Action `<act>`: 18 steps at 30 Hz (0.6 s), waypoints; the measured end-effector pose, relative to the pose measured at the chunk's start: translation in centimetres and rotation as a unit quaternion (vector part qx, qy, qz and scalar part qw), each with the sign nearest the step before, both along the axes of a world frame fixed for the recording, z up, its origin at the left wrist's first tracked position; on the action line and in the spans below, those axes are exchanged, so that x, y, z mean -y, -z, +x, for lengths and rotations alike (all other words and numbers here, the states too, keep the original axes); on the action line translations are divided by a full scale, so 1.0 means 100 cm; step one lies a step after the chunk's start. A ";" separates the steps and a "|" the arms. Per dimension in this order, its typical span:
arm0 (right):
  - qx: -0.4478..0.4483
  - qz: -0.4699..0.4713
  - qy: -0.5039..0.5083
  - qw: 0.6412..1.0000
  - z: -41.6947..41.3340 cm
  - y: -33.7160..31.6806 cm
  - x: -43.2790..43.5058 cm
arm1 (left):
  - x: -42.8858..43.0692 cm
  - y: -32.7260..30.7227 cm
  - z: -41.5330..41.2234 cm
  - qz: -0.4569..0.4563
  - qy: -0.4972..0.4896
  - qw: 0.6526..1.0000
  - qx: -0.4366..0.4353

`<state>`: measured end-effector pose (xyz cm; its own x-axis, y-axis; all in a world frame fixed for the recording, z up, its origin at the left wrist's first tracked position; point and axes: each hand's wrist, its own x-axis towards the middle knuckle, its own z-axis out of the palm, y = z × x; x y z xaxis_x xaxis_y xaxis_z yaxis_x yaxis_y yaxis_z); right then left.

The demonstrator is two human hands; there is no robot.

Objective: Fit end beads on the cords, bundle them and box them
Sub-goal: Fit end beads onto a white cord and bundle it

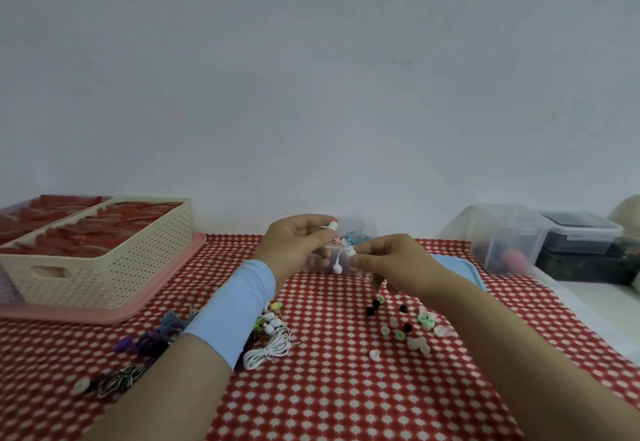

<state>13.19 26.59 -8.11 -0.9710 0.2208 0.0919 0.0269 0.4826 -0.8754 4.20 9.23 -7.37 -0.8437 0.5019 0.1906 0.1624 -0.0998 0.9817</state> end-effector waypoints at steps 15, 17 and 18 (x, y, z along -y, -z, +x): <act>0.083 0.420 0.059 0.902 -0.098 -0.032 -0.027 | -0.034 -0.012 -0.081 -0.390 -0.058 0.888 -0.236; 0.106 0.427 0.049 0.897 -0.098 -0.028 -0.033 | -0.041 -0.006 -0.081 -0.429 -0.020 0.869 -0.246; 0.106 0.420 0.044 0.900 -0.098 -0.027 -0.036 | -0.043 -0.004 -0.081 -0.444 -0.003 0.862 -0.246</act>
<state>3.38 30.15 -5.44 -0.9684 0.2373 0.0763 0.2214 0.9596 -0.1737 -3.88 13.49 -6.96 -0.7733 0.6303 0.0693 0.5789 0.6571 0.4828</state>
